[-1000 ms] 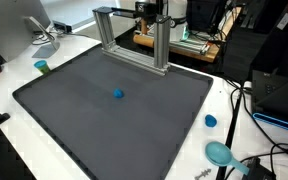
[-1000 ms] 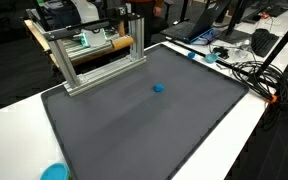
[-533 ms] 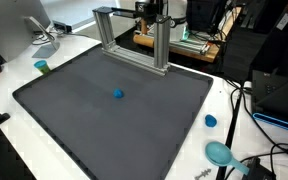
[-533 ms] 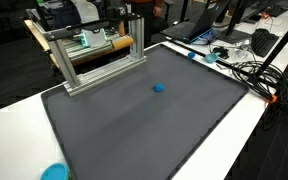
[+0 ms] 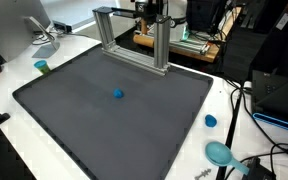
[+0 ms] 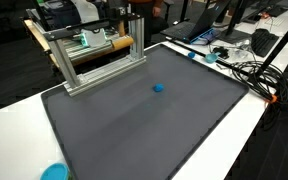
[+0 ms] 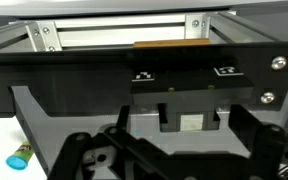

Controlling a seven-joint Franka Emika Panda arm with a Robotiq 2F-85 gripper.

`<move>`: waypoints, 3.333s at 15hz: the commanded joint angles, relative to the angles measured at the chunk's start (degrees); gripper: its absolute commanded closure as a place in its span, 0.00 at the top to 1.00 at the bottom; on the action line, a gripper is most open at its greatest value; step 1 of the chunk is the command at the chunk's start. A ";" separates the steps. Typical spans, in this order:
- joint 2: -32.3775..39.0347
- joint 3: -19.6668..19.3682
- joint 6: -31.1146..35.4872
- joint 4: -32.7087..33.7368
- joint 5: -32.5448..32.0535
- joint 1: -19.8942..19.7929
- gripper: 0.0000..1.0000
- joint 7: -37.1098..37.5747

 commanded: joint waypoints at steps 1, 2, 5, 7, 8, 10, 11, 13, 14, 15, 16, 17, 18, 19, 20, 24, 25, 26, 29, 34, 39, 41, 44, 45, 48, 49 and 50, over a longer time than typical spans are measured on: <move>0.83 1.17 0.64 0.13 -0.55 -0.23 1.00 2.05; 0.97 1.43 0.95 0.13 -0.58 -0.13 1.00 2.30; 1.21 1.93 1.23 0.13 -0.81 0.22 1.00 2.01; 1.48 2.21 1.12 0.13 -1.06 0.38 1.00 1.70; 1.60 2.42 0.85 0.12 -1.04 0.34 1.00 2.02; 1.92 2.43 0.47 0.12 -0.70 0.55 1.00 1.96; 2.17 2.26 0.36 0.12 -0.47 0.70 1.00 1.78; 2.51 2.18 0.37 0.11 -0.47 0.81 0.88 1.65; 2.66 2.13 0.32 0.10 -0.46 0.86 0.84 1.56; 2.82 2.12 0.29 0.10 -0.40 0.92 0.78 1.57; 2.91 2.13 0.19 0.10 -0.36 1.00 0.72 1.57; 2.93 2.20 0.20 0.10 -0.35 1.05 0.69 1.64; 2.99 2.25 0.22 0.09 -0.36 1.07 0.70 1.72; 3.04 2.29 0.21 0.10 -0.36 1.12 0.72 1.78; 3.04 2.31 0.22 0.10 -0.39 1.09 0.73 1.82; 2.57 2.28 0.02 0.09 -0.29 1.16 0.85 1.90; 2.34 2.30 -0.02 0.09 -0.31 1.14 0.82 1.97; 2.21 2.22 -0.15 0.09 -0.24 1.20 0.76 1.85; 1.88 1.49 -0.65 0.12 0.48 1.72 0.46 0.89; 1.88 0.42 -0.74 0.24 0.84 1.81 0.34 -0.04; 1.50 -0.81 -2.68 0.23 1.66 3.33 0.83 -3.40; 1.42 -0.94 -3.62 0.22 1.58 3.84 0.71 -4.12; 1.17 -1.30 -4.67 0.57 1.22 3.53 0.42 -4.60; 1.14 -1.29 -4.55 0.75 0.95 3.21 0.35 -4.53; 1.34 -1.24 -4.36 0.97 0.98 3.22 0.28 -4.42; 1.39 -1.23 -3.93 0.83 1.11 3.31 0.28 -4.38; 1.39 -1.21 -3.68 0.78 1.13 3.34 0.28 -4.35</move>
